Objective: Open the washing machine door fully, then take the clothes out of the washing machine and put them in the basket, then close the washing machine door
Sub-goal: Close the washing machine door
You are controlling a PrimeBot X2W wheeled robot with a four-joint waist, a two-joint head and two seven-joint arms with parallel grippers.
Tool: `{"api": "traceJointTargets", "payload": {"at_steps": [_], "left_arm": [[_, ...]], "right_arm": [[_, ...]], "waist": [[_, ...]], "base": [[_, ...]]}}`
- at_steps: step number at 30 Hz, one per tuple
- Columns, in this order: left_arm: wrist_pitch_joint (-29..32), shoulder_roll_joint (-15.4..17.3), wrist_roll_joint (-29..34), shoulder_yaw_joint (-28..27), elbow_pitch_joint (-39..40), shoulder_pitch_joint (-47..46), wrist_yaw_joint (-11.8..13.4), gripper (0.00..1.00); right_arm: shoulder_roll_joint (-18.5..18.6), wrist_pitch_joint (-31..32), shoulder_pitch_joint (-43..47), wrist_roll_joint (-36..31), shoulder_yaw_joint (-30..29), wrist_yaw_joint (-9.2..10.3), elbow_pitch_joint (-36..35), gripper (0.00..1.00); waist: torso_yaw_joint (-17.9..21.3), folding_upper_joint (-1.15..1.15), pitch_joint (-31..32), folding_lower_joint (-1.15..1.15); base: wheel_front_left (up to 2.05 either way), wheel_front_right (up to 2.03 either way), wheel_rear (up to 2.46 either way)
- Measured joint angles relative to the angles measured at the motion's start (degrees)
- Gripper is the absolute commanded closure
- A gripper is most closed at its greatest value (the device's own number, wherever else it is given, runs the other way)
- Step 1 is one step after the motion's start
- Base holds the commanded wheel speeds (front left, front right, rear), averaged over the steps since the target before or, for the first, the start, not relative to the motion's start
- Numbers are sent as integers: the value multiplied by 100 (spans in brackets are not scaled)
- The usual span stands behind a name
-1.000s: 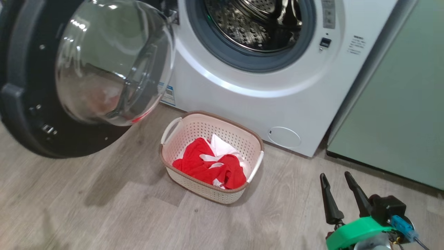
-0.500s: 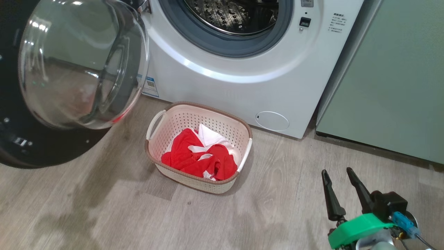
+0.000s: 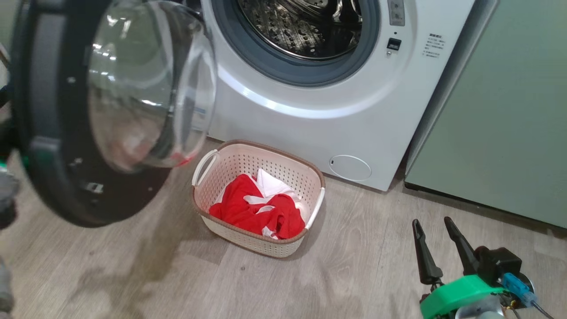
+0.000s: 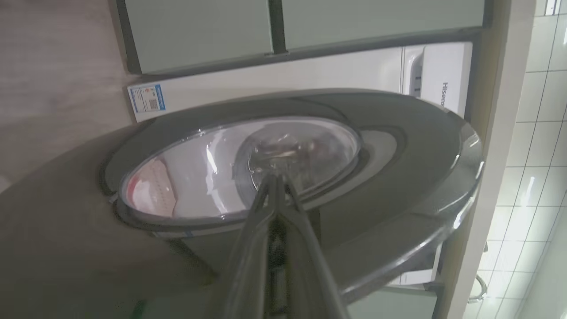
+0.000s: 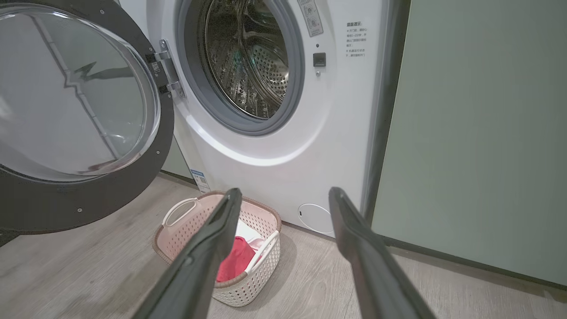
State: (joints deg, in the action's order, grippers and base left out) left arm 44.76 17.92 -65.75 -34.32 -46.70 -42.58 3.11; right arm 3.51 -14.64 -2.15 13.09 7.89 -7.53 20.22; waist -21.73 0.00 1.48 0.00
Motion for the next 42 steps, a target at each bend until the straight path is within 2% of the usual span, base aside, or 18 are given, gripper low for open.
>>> {"api": "traceJointTargets", "payload": {"at_steps": [6,13,17,21,27,34,42], "left_arm": [[570,-501,-190,181,712,291,199,100],[987,-1165,-346,335,1739,655,708,100],[1018,-1486,-345,583,2195,886,893,100],[828,-1610,-430,767,2272,987,921,100],[377,-1613,-687,1060,2140,1072,788,100],[-289,-1627,-1185,1690,1685,1092,381,100],[-647,-1628,-1276,1816,1613,1137,-29,100]], "right_arm": [[-35,0,1,18,9,0,1,0],[-57,0,2,52,14,0,-1,0],[-63,0,1,52,-20,0,-1,0],[-63,0,-1,52,-47,0,0,0],[-64,0,-5,51,-46,0,2,0],[-57,0,-5,49,-77,0,2,0],[-24,0,6,49,-142,0,0,0]], "waist": [[-25,0,80,0],[82,0,123,0],[171,0,103,0],[309,0,77,0],[574,0,62,0],[1016,0,43,0],[1277,0,58,0]], "base": [[0,0,0],[0,0,0],[0,0,0],[0,0,0],[0,0,0],[0,0,0],[0,0,0]]}}
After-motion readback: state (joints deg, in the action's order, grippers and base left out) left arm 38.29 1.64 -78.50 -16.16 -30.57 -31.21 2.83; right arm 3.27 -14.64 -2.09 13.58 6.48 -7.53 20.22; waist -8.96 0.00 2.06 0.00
